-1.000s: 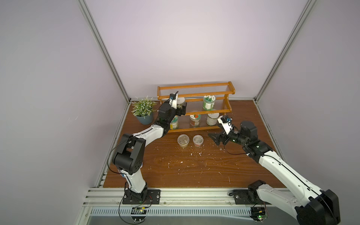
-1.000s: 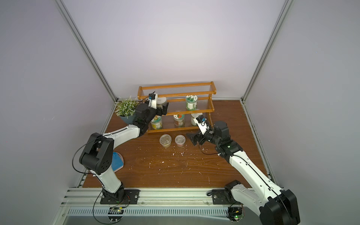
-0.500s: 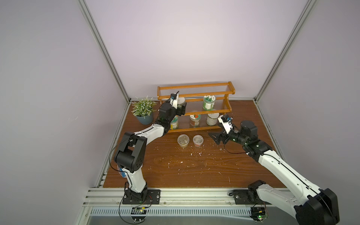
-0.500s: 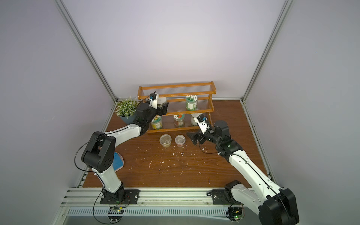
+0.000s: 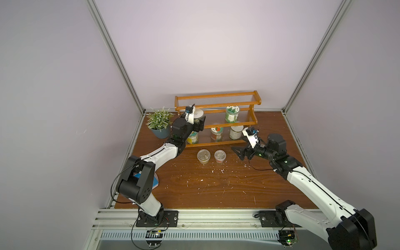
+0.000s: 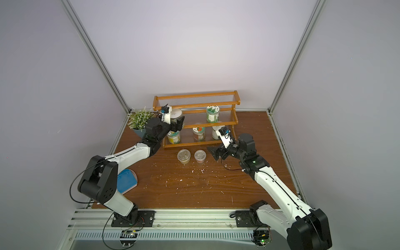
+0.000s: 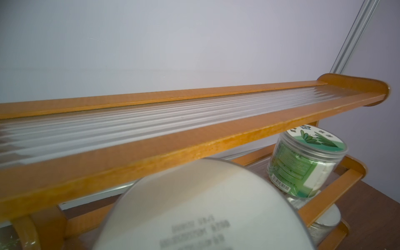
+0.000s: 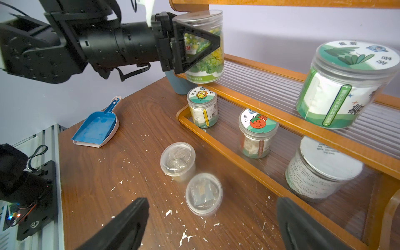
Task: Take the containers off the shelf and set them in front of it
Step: 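Pick up a container from the shelf, then place the container at the center of the board.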
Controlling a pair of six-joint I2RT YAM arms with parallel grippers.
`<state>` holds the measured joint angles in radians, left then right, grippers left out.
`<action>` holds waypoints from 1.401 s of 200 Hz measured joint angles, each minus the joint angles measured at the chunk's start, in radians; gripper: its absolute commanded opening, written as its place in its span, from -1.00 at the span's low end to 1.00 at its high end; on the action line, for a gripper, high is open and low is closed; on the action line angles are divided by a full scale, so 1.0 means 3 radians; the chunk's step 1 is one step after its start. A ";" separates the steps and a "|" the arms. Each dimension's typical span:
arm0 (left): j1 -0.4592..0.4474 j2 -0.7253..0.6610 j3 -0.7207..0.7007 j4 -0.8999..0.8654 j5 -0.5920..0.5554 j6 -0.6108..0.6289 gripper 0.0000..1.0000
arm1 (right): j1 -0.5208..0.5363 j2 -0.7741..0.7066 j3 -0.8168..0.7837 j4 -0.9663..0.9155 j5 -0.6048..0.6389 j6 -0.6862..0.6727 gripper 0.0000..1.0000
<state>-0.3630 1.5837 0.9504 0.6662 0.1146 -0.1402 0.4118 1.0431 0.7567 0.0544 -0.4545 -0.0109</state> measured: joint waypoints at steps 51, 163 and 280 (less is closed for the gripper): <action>-0.0116 -0.0586 -0.0356 -0.0308 -0.0023 -0.0055 0.77 | -0.0004 0.0000 0.0000 0.0004 -0.0015 0.0013 0.98; -0.1279 -0.0955 -0.1020 -0.0331 -0.0212 -0.0173 0.75 | -0.0039 -0.0029 0.0001 -0.0114 0.0429 0.0128 0.98; -0.1713 0.0470 -0.0357 0.0361 -0.0036 -0.0309 0.74 | -0.0577 -0.0661 0.0027 -0.0724 0.1077 0.0304 0.98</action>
<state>-0.8768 1.7248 0.8433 0.7746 0.1040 -0.2329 0.2386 0.8448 0.7647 -0.1627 -0.1314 0.0803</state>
